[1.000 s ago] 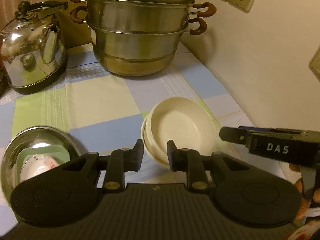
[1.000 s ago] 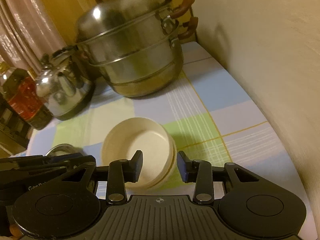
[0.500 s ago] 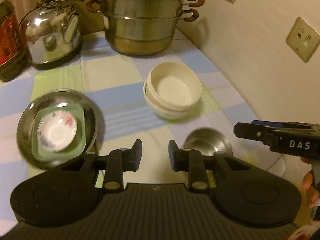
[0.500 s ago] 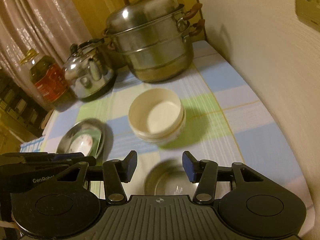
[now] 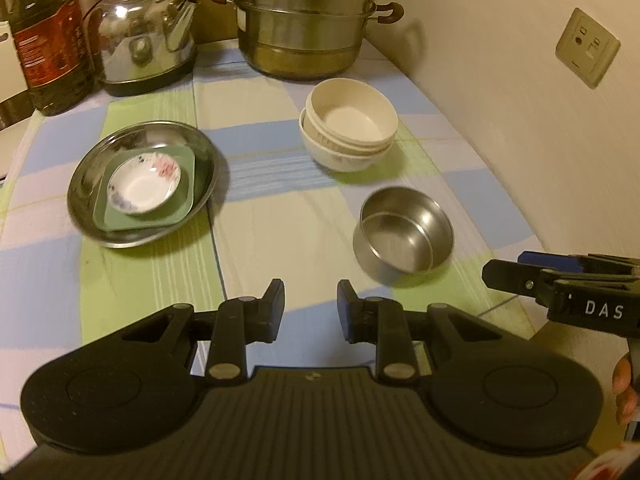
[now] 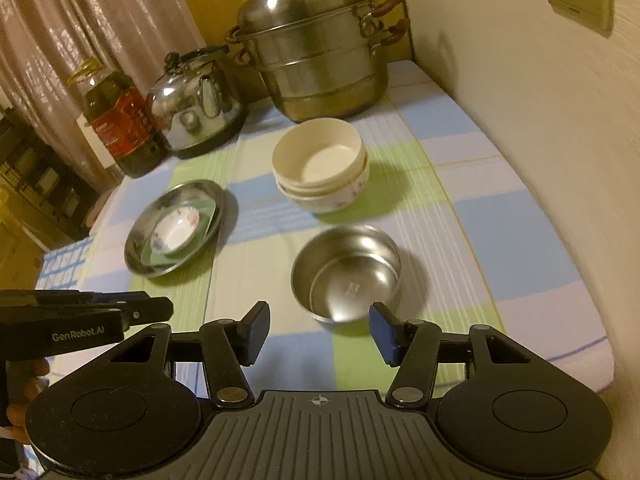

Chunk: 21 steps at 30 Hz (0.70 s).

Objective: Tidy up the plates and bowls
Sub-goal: 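Open the right gripper and lift away from the stacked bowls, then move the open right gripper toward the rim of the small steel bowl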

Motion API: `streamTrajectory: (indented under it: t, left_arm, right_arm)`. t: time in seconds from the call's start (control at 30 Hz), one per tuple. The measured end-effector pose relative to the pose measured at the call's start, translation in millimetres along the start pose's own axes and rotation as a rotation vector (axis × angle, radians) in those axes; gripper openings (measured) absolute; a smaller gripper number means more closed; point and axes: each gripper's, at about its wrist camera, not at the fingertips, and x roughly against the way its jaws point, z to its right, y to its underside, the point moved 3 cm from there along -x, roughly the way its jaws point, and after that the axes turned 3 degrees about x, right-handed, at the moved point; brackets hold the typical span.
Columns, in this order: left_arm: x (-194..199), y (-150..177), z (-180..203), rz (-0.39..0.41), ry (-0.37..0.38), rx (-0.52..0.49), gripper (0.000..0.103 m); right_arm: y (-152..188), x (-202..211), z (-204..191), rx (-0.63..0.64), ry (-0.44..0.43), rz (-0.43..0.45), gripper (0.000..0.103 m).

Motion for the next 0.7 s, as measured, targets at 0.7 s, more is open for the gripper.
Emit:
streamTrajectory:
  t: [0.7]
  left_arm:
    - [40.8, 57.1, 28.4, 0.025, -0.055, 0.019, 0.025]
  right_arm:
    - [49.1, 45.4, 11.4, 0.024, -0.016, 0.026, 0.055]
